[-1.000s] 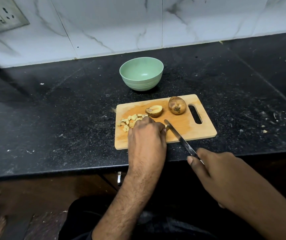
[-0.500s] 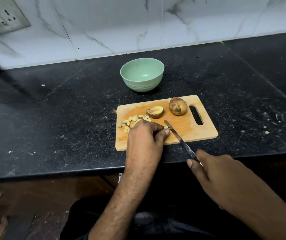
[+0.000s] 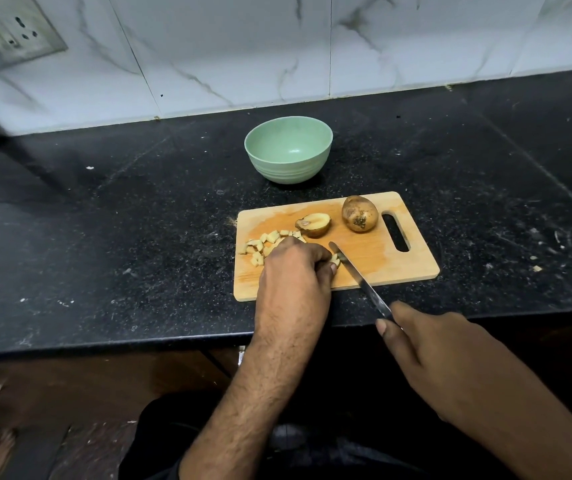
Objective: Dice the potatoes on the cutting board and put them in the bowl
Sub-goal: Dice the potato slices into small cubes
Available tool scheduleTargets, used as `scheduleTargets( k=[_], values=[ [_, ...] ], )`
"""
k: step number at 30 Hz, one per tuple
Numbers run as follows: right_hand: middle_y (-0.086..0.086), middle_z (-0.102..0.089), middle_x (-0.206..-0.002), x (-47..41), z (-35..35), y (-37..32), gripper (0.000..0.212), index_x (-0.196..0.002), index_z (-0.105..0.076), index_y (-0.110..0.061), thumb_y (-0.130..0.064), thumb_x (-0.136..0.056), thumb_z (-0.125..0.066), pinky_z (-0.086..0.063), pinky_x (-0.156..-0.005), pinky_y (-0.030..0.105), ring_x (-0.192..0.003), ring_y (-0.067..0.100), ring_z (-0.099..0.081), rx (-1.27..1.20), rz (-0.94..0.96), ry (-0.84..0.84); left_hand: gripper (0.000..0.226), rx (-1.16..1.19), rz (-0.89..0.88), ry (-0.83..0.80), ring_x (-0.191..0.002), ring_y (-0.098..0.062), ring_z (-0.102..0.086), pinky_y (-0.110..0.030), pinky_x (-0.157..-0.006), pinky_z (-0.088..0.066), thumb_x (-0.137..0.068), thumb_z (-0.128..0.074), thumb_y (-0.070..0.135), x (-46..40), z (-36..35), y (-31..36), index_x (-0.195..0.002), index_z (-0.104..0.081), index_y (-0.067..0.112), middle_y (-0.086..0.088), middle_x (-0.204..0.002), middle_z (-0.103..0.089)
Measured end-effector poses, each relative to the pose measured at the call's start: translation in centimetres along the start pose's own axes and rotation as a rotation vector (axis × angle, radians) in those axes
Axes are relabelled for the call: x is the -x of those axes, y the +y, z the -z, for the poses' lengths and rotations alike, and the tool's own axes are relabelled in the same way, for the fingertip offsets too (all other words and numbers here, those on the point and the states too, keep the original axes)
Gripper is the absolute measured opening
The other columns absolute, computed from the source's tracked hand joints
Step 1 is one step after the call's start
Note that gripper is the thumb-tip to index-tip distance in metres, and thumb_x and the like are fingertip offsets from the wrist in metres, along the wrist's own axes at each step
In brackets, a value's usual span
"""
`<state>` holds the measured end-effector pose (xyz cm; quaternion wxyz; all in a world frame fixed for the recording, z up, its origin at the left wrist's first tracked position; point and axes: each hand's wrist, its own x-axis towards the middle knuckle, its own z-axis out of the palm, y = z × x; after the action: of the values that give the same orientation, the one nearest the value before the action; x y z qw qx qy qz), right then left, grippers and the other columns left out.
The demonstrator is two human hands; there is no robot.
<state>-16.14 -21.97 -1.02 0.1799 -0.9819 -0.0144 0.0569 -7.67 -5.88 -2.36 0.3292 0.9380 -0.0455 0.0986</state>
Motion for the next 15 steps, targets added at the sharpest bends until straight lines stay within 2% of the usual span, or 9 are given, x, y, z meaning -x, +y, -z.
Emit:
scheduleTargets(
  k=[6, 11, 15],
  values=[
    [-0.005, -0.055, -0.065, 0.1, 0.1, 0.0, 0.035, -0.084, -0.035, -0.031, -0.058, -0.099, -0.018, -0.048, -0.059, 0.029, -0.059, 0.007, -0.054, -0.033, -0.016, 0.075, 0.018, -0.052, -0.026, -0.003, -0.095, -0.011, -0.056, -0.033, -0.087, -0.053, -0.094, -0.066, 0.026, 0.1, 0.2, 0.3, -0.109, -0.074, 0.021, 0.005, -0.100, -0.055],
    [-0.005, -0.054, -0.067, 0.5, 0.5, -0.6, 0.036, -0.083, -0.033, -0.031, -0.058, -0.100, -0.018, -0.035, -0.050, 0.020, -0.057, 0.007, -0.051, 0.026, 0.007, 0.040, 0.018, -0.066, -0.032, 0.024, -0.093, -0.009, -0.054, -0.029, -0.088, -0.050, -0.094, -0.068, 0.027, 0.2, 0.2, 0.2, -0.110, -0.075, 0.021, 0.007, -0.097, -0.056],
    [-0.006, -0.053, -0.071, 0.7, 1.0, -1.0, 0.035, -0.087, -0.034, -0.030, -0.057, -0.102, -0.017, -0.033, -0.051, 0.018, -0.060, 0.007, -0.050, 0.074, 0.007, 0.008, 0.018, -0.126, -0.034, 0.053, -0.096, -0.013, -0.054, -0.040, -0.093, -0.049, -0.095, -0.066, 0.028, 0.5, -0.1, 0.6, -0.110, -0.074, 0.022, 0.006, -0.098, -0.058]
  ],
)
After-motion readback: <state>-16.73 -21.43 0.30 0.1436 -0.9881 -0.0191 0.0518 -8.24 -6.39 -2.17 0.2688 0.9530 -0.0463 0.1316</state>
